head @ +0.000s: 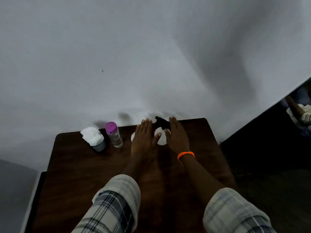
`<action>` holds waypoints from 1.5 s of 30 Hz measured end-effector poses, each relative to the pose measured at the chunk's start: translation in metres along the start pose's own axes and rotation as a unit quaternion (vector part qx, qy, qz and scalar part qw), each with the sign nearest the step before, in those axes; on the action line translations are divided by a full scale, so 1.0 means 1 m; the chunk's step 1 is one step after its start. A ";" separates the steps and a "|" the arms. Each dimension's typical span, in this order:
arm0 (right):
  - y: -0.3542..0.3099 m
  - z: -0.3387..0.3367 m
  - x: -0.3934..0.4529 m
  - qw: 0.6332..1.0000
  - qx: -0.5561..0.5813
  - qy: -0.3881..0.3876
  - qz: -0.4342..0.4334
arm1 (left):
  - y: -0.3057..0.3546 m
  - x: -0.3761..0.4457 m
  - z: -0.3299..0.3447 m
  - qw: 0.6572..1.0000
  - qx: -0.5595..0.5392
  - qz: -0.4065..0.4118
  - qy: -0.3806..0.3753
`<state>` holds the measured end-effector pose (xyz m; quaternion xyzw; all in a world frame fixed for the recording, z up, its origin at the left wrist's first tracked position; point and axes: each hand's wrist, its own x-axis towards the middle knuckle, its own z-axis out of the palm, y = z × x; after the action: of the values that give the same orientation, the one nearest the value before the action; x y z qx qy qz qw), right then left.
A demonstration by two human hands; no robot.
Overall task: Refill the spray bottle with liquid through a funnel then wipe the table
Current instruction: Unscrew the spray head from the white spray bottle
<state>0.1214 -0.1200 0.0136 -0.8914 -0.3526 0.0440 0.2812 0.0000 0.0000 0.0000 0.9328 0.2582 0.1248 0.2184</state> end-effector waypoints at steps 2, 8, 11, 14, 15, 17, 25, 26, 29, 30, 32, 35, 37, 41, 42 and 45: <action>-0.003 0.002 0.009 0.999 0.030 0.015 0.030 | 0.001 0.002 0.004 1.000 -0.003 0.001 -0.004; -0.003 0.006 0.020 0.995 0.067 0.002 0.067 | -0.005 -0.004 0.020 1.000 -0.022 -0.007 -0.017; -0.001 0.003 0.018 0.993 0.100 0.007 0.069 | -0.008 -0.007 0.022 0.998 -0.039 -0.024 -0.042; -0.007 -0.008 0.009 0.989 0.125 0.019 0.076 | -0.001 -0.015 0.015 0.986 -0.111 -0.073 -0.100; -0.010 -0.012 0.005 0.987 0.134 0.026 0.087 | 0.002 -0.018 0.013 0.979 -0.135 -0.093 -0.121; -0.014 -0.019 -0.002 0.981 0.153 0.032 0.116 | 0.007 -0.025 0.012 0.973 -0.147 -0.113 -0.139; -0.014 -0.042 -0.046 0.950 0.225 -0.019 0.217 | 0.015 -0.073 0.006 0.951 -0.225 -0.159 -0.141; -0.013 -0.043 -0.052 0.945 0.237 -0.036 0.224 | 0.016 -0.079 0.005 0.952 -0.216 -0.162 -0.147; -0.011 -0.047 -0.076 0.935 0.258 -0.070 0.232 | 0.019 -0.105 0.001 0.958 -0.189 -0.146 -0.162; -0.013 -0.050 -0.084 0.934 0.264 -0.074 0.228 | 0.022 -0.114 -0.003 0.958 -0.187 -0.144 -0.162; -0.017 -0.055 -0.096 0.937 0.269 -0.067 0.214 | 0.028 -0.130 -0.014 0.960 -0.175 -0.131 -0.174; -0.022 -0.060 -0.109 0.936 0.287 -0.079 0.190 | 0.035 -0.150 -0.031 0.960 -0.143 -0.099 -0.219; -0.026 -0.063 -0.114 0.930 0.303 -0.105 0.178 | 0.035 -0.161 -0.038 0.950 -0.152 -0.109 -0.250; -0.033 -0.065 -0.125 0.924 0.317 -0.138 0.162 | 0.033 -0.181 -0.052 0.937 -0.187 -0.130 -0.265; -0.034 -0.066 -0.127 0.919 0.328 -0.148 0.161 | 0.031 -0.186 -0.055 0.936 -0.197 -0.134 -0.261; -0.041 -0.070 -0.131 0.900 0.366 -0.189 0.140 | 0.026 -0.196 -0.067 0.926 -0.232 -0.136 -0.266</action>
<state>0.0181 -0.2140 0.0784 -0.7407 -0.2300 0.3762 0.5070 -0.1756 -0.1018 0.0474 0.8108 0.2788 -0.1019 0.5045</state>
